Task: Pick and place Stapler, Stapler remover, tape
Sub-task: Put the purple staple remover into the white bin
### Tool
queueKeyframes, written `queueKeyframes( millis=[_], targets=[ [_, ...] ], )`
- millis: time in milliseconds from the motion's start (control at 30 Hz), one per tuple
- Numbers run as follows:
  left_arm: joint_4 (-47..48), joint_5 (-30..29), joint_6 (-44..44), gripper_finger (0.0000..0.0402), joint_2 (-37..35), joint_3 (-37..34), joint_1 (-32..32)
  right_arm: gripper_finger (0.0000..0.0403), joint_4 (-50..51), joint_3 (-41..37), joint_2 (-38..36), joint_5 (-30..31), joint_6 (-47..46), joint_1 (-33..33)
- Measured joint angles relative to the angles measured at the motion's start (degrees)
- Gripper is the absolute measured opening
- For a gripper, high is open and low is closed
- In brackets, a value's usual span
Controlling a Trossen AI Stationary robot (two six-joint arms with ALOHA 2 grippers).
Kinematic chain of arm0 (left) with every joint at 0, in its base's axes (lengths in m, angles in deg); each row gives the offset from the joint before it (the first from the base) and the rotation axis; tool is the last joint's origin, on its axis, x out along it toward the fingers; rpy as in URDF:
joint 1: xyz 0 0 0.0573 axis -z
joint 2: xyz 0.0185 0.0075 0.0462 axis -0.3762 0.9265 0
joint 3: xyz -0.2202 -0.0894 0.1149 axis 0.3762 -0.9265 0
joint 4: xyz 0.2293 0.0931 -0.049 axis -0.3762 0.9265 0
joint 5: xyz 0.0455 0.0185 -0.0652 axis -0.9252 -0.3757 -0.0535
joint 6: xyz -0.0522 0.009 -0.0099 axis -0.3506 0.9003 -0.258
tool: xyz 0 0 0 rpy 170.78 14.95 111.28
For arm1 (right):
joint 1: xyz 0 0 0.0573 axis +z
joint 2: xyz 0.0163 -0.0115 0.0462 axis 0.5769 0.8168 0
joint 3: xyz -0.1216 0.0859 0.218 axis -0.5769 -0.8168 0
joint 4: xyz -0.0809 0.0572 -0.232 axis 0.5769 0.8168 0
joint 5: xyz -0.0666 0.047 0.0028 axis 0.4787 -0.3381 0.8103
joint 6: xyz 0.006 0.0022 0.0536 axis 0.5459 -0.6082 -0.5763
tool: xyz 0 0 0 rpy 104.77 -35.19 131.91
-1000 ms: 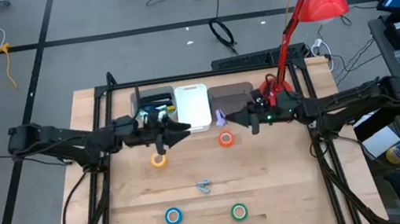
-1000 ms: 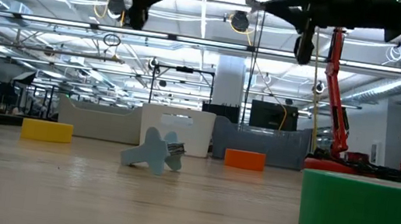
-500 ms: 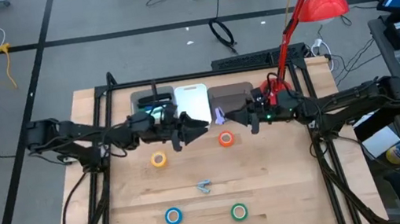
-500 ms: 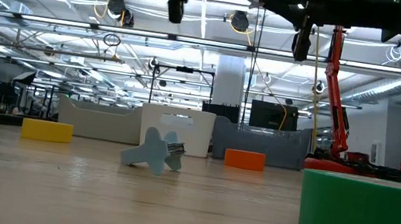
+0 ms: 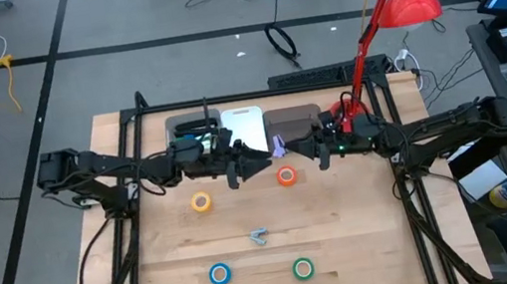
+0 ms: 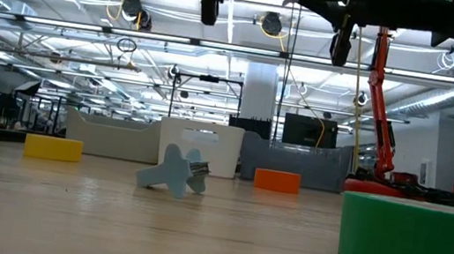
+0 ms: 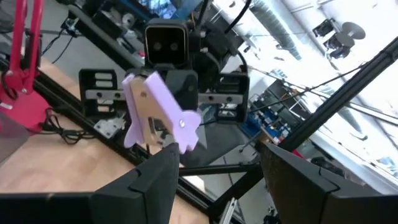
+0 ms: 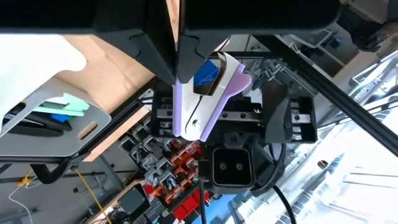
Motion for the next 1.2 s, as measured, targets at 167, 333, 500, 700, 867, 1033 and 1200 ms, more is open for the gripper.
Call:
queueKeyframes(
  millis=[167,333,500,700,867,1033,1200],
  targets=[
    [0.5,-1.5,0.0,0.0227,0.0,0.0,0.0,0.0000,-0.1,0.0,0.0,0.0,0.0,0.0],
    [0.5,-2.1,-0.5,0.0227,0.0,0.0,0.0,0.0000,0.0,0.0,0.0,0.0,0.0,0.0],
    [0.4,-3.2,-0.5,0.0227,0.0,0.0,0.0,0.0000,0.0,0.0,0.0,0.0,0.0,0.0],
    [0.4,-3.5,-0.8,0.0227,0.0,0.0,0.0,0.0000,0.0,0.0,0.0,0.0,0.0,0.0],
    [0.4,-4.5,-1.1,0.0227,0.0,0.0,0.2,0.0000,0.0,0.0,0.0,0.2,0.4,0.0],
    [0.3,-4.6,-1.2,0.0227,0.0,0.0,0.2,0.0000,0.0,0.0,0.0,1.4,0.5,0.0],
    [-0.4,-5.0,-2.1,0.0227,1.0,0.0,0.2,0.0000,0.0,0.0,0.0,1.7,0.8,0.0]
  ],
)
